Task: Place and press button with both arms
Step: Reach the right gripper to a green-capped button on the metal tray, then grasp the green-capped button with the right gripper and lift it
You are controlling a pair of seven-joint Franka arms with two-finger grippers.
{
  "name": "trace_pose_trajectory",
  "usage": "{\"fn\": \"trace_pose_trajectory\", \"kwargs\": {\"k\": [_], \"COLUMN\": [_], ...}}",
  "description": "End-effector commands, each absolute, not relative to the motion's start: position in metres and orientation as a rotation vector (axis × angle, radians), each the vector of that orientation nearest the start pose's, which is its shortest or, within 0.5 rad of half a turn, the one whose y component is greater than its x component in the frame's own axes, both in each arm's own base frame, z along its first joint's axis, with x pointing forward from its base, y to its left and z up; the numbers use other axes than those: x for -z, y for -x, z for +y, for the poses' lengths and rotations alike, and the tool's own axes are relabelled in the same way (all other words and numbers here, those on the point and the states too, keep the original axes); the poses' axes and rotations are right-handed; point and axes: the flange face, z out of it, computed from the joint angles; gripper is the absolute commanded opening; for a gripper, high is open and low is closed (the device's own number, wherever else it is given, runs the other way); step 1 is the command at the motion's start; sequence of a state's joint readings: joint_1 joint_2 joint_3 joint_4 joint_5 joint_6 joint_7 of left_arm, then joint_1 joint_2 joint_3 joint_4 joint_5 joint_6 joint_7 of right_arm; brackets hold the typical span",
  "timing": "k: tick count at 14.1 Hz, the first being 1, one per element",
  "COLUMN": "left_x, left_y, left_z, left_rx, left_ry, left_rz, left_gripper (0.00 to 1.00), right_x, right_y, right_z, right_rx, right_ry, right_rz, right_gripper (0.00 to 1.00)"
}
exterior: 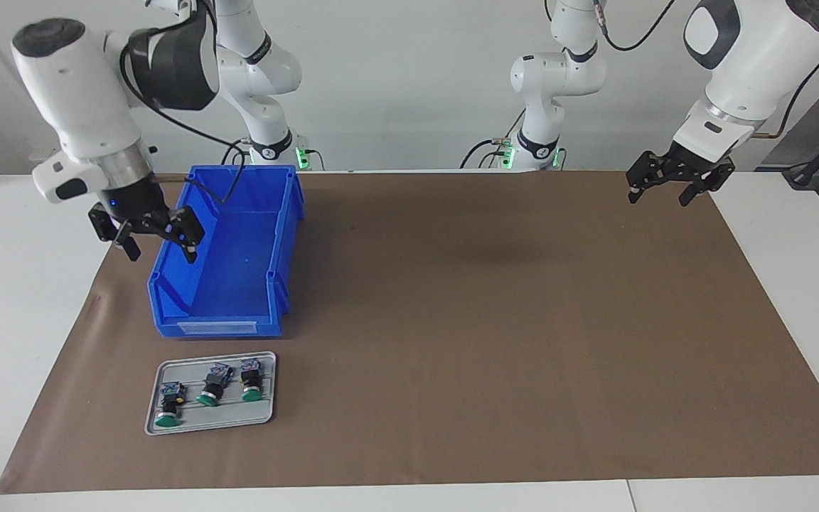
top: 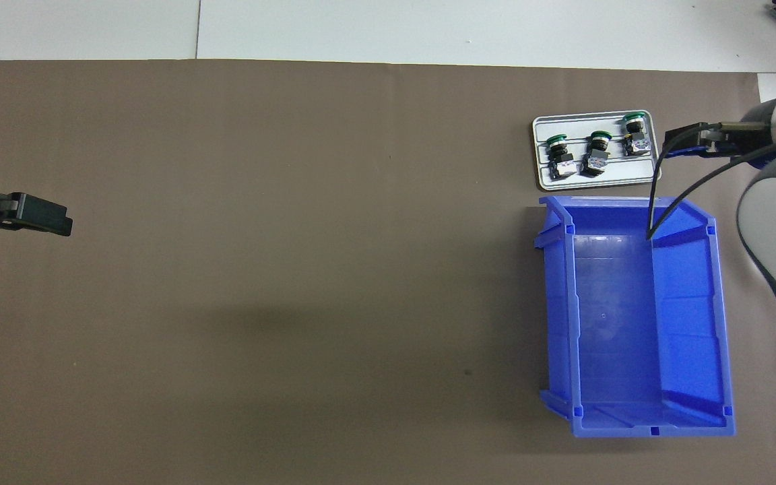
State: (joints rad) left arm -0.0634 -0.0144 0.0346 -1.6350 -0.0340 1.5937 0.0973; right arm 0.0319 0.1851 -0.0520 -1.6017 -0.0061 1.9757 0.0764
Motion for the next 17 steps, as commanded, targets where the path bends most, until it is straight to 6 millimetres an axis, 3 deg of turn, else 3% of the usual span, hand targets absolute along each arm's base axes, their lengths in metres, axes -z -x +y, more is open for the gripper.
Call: {"fn": "trace_pose_trajectory", "kwargs": {"k": [1,3,7,11,13,17], "left_x": [-0.606,-0.605,-0.606,-0.605,-0.606,-0.606], "left_y": [-0.542,-0.542,-0.542,-0.542,-0.542,-0.542], "left_z": [-0.016,-0.016,-0.016,-0.016,-0.016,-0.016], "left_rx": [-0.043,-0.045,-0.043,-0.045,-0.043,-0.045], "left_ry": [3.155,3.155,3.155,3.155,3.155,3.155], "left_rz": [0.178,0.178,0.178,0.178,0.178,0.178], "left_gripper": [1.0,1.0,1.0,1.0,1.0,1.0], "right_x": [-0.48,-0.431,-0.365,-0.331,-0.325,-0.299], "right_y": [-0.686,-0.704,-0.731,-0.733,-0.732,-0.719], "right_z": [-0.014,-0.015,-0.019,-0.016,-0.012,-0.007], "right_rx": [0.334,0.347,0.364,0.352,0.333,0.252], "right_ry": [3.112,3.115,3.114,3.079,3.067,3.072], "right_rz": [0.147,0.152,0.167,0.231,0.314,0.354], "right_gripper": [1.0,1.0,1.0,1.0,1.0,0.99]}}
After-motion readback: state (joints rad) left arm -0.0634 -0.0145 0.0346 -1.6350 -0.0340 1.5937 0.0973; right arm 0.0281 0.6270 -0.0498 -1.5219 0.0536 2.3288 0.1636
